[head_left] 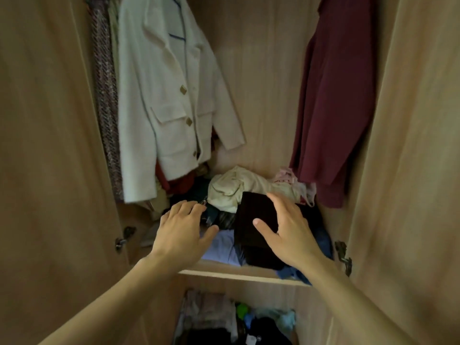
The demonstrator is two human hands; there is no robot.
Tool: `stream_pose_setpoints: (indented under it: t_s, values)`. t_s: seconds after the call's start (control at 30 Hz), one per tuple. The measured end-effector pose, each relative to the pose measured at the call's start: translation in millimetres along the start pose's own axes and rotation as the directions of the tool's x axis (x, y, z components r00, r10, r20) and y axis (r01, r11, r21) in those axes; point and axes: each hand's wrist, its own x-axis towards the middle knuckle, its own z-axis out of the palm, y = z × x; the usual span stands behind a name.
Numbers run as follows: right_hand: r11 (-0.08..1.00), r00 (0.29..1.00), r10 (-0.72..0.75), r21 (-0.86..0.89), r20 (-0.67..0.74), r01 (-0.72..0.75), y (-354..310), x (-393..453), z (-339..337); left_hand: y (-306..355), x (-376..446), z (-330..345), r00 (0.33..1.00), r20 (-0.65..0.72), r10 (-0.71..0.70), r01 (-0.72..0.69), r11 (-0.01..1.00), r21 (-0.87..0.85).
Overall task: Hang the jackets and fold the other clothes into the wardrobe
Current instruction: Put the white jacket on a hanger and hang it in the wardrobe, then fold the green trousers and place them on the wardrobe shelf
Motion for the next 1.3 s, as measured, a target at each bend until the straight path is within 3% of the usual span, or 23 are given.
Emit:
stream_pose_setpoints:
  t_s: [0.2,0.47,0.57,0.73,0.97,1.1,1.3]
  values:
    - [0.998,0.998,0.059,-0.035,-0.017,-0.059,-11.8,-48.1,-23.2,11.4,-24.2,-4.1,0.998,0.028,0.056,-0.053,0.994,-0.095]
    - [0.937,0.941,0.323,-0.107,-0.103,-0.333,-36.4,-167.5,-37.5,47.0,-79.3,44.7,0.935,0.167,0.313,-0.242,0.907,-0.345]
    - [0.873,0.882,0.454,-0.133,-0.131,-0.469,-48.2,-228.9,-41.8,58.0,-111.5,77.4,0.872,0.222,0.436,-0.302,0.837,-0.457]
    - [0.740,0.771,0.602,-0.217,-0.208,-0.637,-62.0,-329.6,-71.7,104.3,-190.1,106.5,0.757,0.332,0.562,-0.247,0.718,-0.651]
    - [0.563,0.611,0.685,-0.244,-0.396,-0.789,-92.4,-445.9,-124.2,182.2,-268.1,99.9,0.617,0.252,0.746,-0.407,0.576,-0.709]
    - [0.447,0.491,0.718,-0.214,-0.492,-0.868,-112.2,-521.1,-160.2,234.8,-316.4,80.7,0.484,0.197,0.853,-0.532,0.465,-0.708]
    - [0.298,0.310,0.751,-0.120,-0.582,-0.947,-140.6,-650.4,-216.6,311.3,-423.1,58.0,0.320,0.182,0.930,-0.582,0.345,-0.737]
